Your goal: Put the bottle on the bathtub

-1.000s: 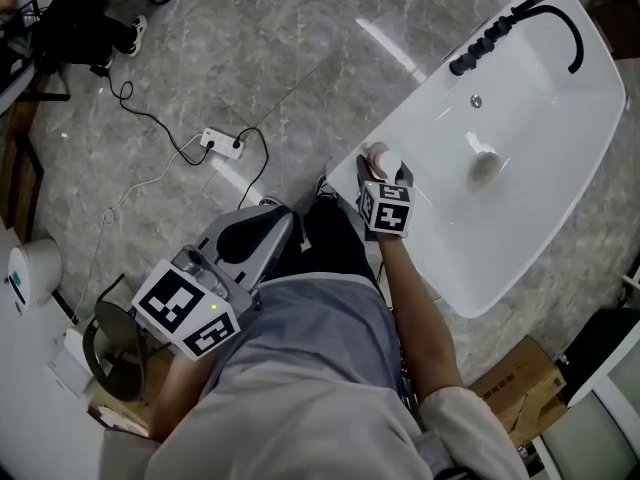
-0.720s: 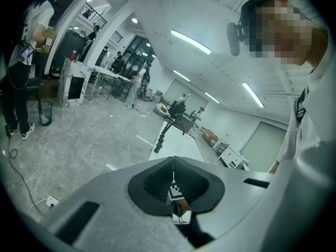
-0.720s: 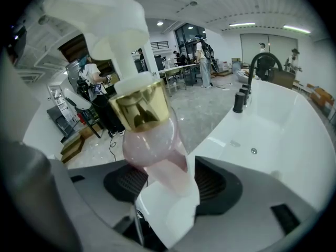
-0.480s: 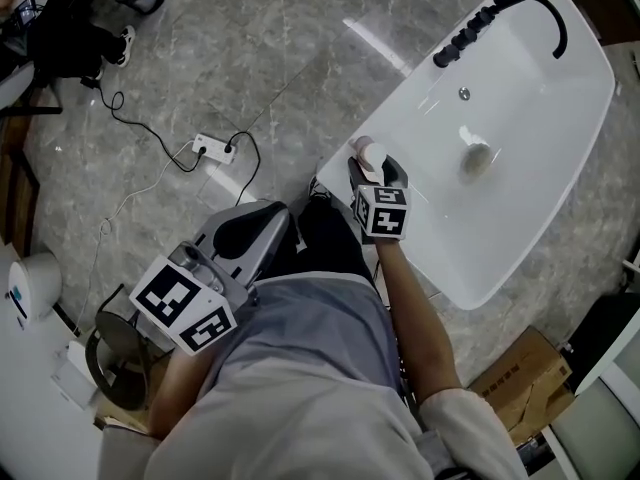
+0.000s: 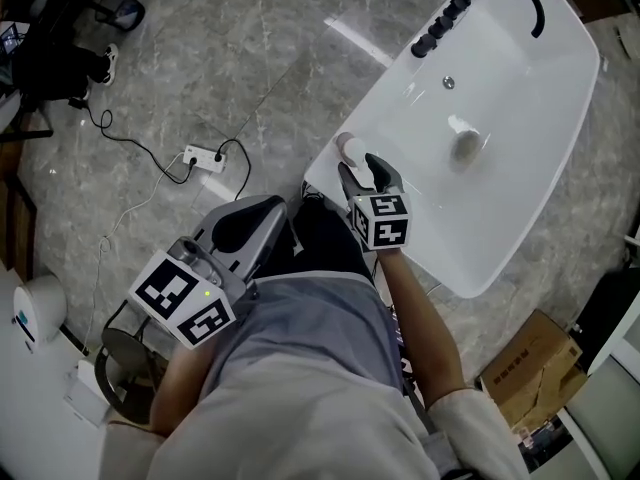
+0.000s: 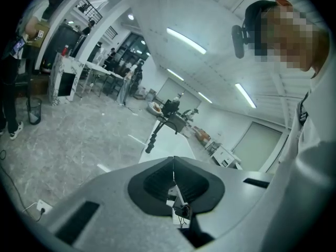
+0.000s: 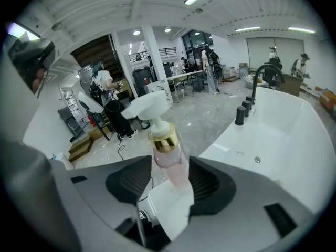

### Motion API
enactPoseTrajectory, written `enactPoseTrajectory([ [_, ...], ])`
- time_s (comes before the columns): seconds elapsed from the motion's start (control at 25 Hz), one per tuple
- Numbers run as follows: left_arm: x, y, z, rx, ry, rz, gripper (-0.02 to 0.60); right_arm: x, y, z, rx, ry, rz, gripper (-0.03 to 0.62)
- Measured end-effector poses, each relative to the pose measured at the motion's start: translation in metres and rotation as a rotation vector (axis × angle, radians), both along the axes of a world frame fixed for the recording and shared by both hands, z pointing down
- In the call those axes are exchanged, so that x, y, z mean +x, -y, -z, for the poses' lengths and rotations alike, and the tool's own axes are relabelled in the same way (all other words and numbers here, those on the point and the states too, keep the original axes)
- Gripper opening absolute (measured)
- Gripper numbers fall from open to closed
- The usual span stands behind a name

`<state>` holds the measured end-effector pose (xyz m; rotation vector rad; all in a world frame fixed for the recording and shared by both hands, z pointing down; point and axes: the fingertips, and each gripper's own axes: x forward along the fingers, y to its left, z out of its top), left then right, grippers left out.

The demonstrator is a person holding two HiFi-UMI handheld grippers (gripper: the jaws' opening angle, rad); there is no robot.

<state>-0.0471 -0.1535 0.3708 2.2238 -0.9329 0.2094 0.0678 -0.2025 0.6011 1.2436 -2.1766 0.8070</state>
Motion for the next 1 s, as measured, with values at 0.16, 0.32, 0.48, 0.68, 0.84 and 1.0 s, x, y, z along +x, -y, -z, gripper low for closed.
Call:
enactPoseTrajectory([
  [0.16, 0.004, 0.007, 0.002, 0.003, -0.017, -0.015, 0.009, 0.003, -0.005, 0.017, 0.014, 0.007, 0.025, 0.187],
  [0.32, 0.005, 0.012, 0.005, 0.011, -0.032, -0.014, 0.009, 0.008, -0.01, 0.034, 0.025, 0.026, 0.044, 0.16],
  [0.48, 0.008, 0.015, 0.009, 0.022, -0.044, -0.027, 0.009, 0.009, -0.013, 0.054, 0.039, 0.061, 0.059, 0.14],
  [0.68, 0.01, 0.017, 0.019, 0.04, -0.076, -0.029, 0.009, 0.013, -0.021, 0.082, 0.072, 0.072, 0.089, 0.129],
  [0.84, 0.01, 0.02, 0.028, 0.057, -0.091, -0.014, 0.009, 0.019, -0.028, 0.106, 0.108, 0.087, 0.106, 0.124],
  [1.0, 0.011, 0.022, 0.036, 0.079, -0.095, 0.0, 0.009, 0.028, -0.028, 0.138, 0.15, 0.135, 0.086, 0.106],
])
